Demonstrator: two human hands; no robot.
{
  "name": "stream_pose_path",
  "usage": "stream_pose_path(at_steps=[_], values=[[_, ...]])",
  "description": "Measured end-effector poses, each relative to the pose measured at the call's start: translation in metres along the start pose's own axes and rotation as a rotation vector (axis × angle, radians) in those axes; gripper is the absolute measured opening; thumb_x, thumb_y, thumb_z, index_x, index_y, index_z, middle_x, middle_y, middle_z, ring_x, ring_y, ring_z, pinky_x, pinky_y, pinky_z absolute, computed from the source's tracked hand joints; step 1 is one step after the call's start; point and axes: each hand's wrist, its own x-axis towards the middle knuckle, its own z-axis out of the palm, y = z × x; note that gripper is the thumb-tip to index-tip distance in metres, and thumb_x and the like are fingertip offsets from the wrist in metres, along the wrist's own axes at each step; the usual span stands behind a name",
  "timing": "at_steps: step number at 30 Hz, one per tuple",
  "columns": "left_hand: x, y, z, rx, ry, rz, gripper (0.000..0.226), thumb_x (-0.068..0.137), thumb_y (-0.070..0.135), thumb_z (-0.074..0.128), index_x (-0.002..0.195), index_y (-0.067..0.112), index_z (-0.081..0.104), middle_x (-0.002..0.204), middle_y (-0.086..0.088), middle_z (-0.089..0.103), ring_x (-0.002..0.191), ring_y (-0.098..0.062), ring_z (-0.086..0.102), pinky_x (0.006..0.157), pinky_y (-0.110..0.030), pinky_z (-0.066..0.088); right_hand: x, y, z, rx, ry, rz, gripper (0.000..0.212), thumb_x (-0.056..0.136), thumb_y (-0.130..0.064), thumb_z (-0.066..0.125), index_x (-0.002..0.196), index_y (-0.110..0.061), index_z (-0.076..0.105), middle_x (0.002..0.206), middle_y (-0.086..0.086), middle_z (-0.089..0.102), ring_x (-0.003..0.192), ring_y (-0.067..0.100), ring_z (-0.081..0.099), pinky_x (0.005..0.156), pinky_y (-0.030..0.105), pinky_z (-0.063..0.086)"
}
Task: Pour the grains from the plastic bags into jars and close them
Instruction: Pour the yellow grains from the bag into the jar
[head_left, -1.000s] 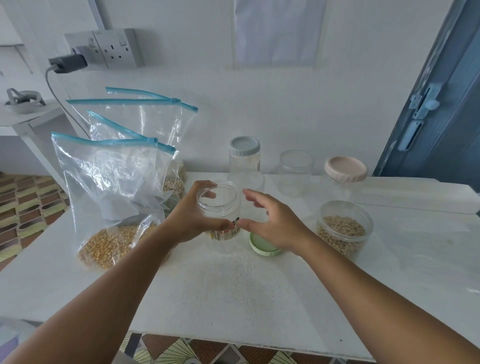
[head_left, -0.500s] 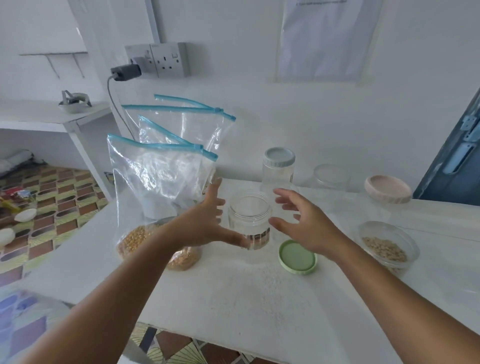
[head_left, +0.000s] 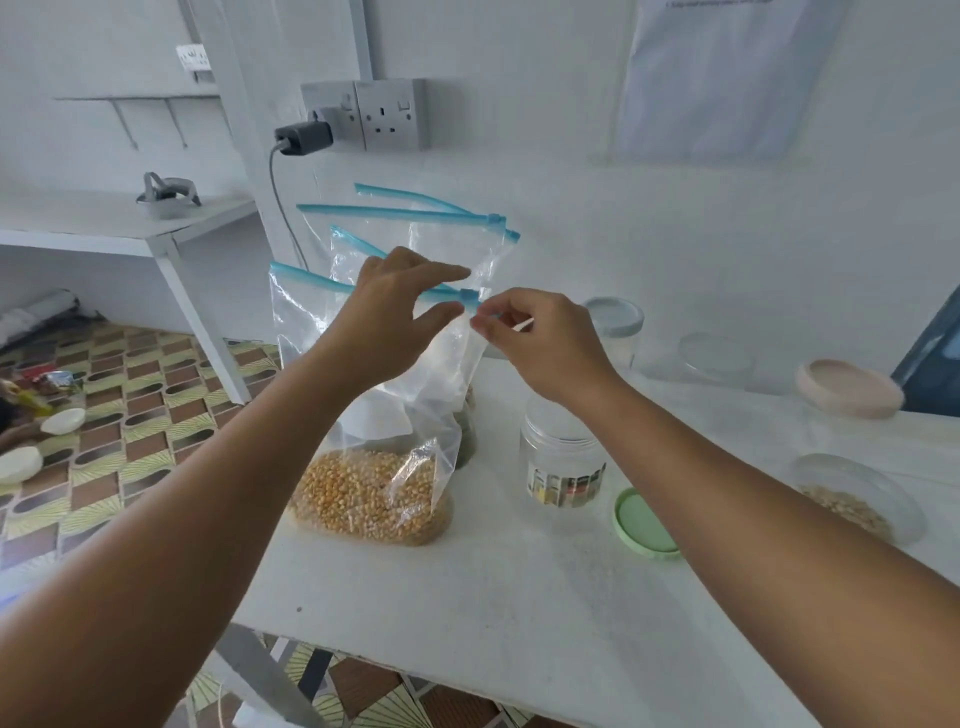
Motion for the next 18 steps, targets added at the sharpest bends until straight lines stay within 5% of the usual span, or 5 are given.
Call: stream_pose_path(at_steps=[8,18], values=[[0.013,-0.012,-0.005,-0.079,-0.055,0.15,0.022,0.101,0.039,0.063,0.117,0.03,0.076,0.113,0.017,0.06,0.109,-0.005,0.04,0.094,-0.028,0.024,0.001,-0.001,0.013,0.079,0.066,0.025,0.018,0.096,-0.038,0.072,0.105,-0.024,0.077,0.089,-0.021,0.07,0.082,-0.007,0.062,0.069,0.008,0.046],[0.002,-0.025,-0.009,-0.008,-0.029,0.205,0.023,0.096,0.04,0.067,0.116,0.03,0.076,0.119,0.008,0.053,0.113,-0.011,0.033,0.095,-0.027,0.024,-0.021,0.005,0.007,0.045,0.102,-0.002,0.015,0.096,-0.031,0.073,0.107,-0.02,0.073,0.093,-0.016,0.066,0.076,-0.002,0.059,0.066,0.005,0.044]])
